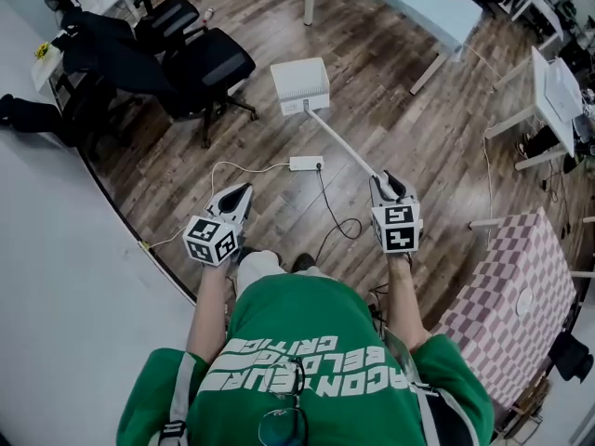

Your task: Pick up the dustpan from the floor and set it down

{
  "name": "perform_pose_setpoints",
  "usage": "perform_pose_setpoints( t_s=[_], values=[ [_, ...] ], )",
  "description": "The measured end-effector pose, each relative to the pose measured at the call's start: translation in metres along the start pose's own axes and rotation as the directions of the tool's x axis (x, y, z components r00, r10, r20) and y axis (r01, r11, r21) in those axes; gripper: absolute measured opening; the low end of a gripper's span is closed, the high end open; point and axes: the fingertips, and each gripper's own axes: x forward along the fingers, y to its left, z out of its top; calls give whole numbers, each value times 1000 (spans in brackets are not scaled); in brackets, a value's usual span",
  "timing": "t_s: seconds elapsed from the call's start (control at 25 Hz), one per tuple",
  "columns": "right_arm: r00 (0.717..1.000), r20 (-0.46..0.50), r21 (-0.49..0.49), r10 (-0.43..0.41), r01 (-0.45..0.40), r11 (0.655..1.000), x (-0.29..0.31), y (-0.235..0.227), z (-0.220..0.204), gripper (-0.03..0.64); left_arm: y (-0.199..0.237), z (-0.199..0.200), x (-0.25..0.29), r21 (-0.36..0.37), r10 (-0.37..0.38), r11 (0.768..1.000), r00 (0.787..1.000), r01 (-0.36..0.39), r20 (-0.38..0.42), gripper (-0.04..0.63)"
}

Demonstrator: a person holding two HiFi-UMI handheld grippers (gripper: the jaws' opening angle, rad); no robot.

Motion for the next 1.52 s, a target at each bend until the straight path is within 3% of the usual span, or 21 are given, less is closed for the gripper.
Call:
perform_pose_setpoints(
  t_s=[0.44, 0.72, 0.96, 1.52],
  values=[
    [996, 69, 33, -61, 59, 998, -26, -34, 17, 120, -15, 19, 31, 50, -8, 999, 1000, 9, -9, -8],
    [996, 66, 45, -62, 60, 997, -29, -43, 12, 120, -37, 20, 40, 62, -73, 995, 996, 76, -46, -8],
    [997, 52, 50, -58, 55, 997, -28, -49, 6, 120, -47, 32, 46, 47, -96, 994, 995, 96, -7, -6],
    [998, 2, 75, -70, 70, 995, -36, -68, -35, 120, -79, 19, 65, 37, -167, 985, 986, 168, -24, -8]
  ],
)
